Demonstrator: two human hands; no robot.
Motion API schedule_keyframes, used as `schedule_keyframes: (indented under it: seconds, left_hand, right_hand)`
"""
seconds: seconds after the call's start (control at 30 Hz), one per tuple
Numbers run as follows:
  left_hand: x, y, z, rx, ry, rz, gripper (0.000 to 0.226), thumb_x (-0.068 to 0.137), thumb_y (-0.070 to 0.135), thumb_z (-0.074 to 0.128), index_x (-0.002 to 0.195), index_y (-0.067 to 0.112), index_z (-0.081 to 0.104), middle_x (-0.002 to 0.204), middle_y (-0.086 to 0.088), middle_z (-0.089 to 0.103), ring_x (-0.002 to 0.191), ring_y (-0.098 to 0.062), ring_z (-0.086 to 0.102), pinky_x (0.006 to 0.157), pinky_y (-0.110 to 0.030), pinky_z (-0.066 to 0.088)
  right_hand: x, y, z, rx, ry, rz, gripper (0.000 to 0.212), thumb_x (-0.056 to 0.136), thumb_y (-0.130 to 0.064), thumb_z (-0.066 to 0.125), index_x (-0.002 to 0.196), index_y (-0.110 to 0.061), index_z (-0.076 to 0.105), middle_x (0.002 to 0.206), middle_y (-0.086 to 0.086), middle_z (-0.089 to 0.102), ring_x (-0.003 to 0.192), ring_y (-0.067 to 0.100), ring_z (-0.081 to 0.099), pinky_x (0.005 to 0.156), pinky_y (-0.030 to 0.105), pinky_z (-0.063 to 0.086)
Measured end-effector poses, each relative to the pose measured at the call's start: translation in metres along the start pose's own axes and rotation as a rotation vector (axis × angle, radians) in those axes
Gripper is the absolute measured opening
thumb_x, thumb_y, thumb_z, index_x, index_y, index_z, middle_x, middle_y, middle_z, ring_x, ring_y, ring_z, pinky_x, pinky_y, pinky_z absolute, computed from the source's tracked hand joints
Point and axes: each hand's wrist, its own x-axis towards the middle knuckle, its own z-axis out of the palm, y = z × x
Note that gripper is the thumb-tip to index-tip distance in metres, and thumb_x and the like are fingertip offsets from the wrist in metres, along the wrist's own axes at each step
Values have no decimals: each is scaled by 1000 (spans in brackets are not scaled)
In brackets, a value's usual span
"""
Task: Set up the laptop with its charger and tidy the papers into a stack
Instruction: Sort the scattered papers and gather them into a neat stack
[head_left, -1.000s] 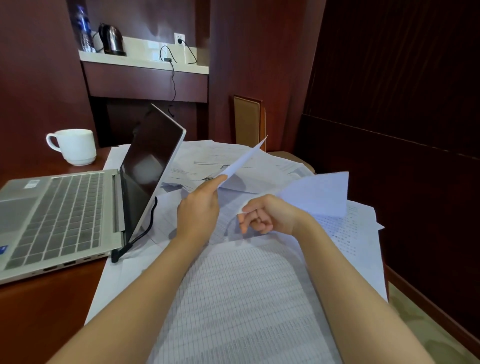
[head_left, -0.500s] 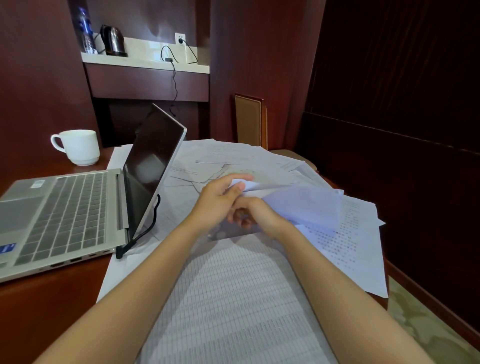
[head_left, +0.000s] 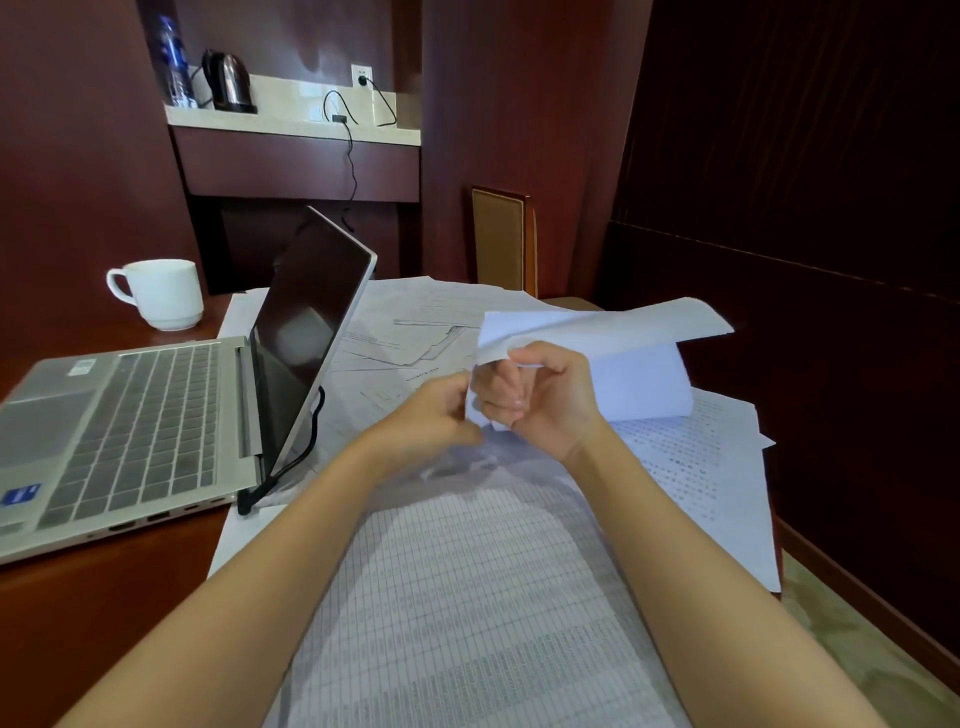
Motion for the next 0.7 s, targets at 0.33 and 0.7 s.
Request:
schedule_keyframes:
  seconds: [0.33, 0.7]
  left_hand:
    - [8, 9, 7, 177, 668, 67, 16, 90, 3, 55, 84, 10, 68, 70, 1, 60, 67, -10, 52, 61, -11, 40]
    - [1, 41, -4, 623, 954, 518, 15, 71, -18, 54, 64, -5, 58, 51, 17, 20, 44, -11, 19, 39, -8, 20]
  right_hand:
    - [-3, -9, 7, 220, -206, -49, 21, 67, -22, 63, 48, -12, 59, 45, -3, 50, 47, 8, 39, 44, 19, 30]
    - [-16, -29, -7, 185, 367, -293, 35, 36, -23, 73, 39, -17, 39, 45, -4, 31, 42, 11, 27, 40, 18, 23]
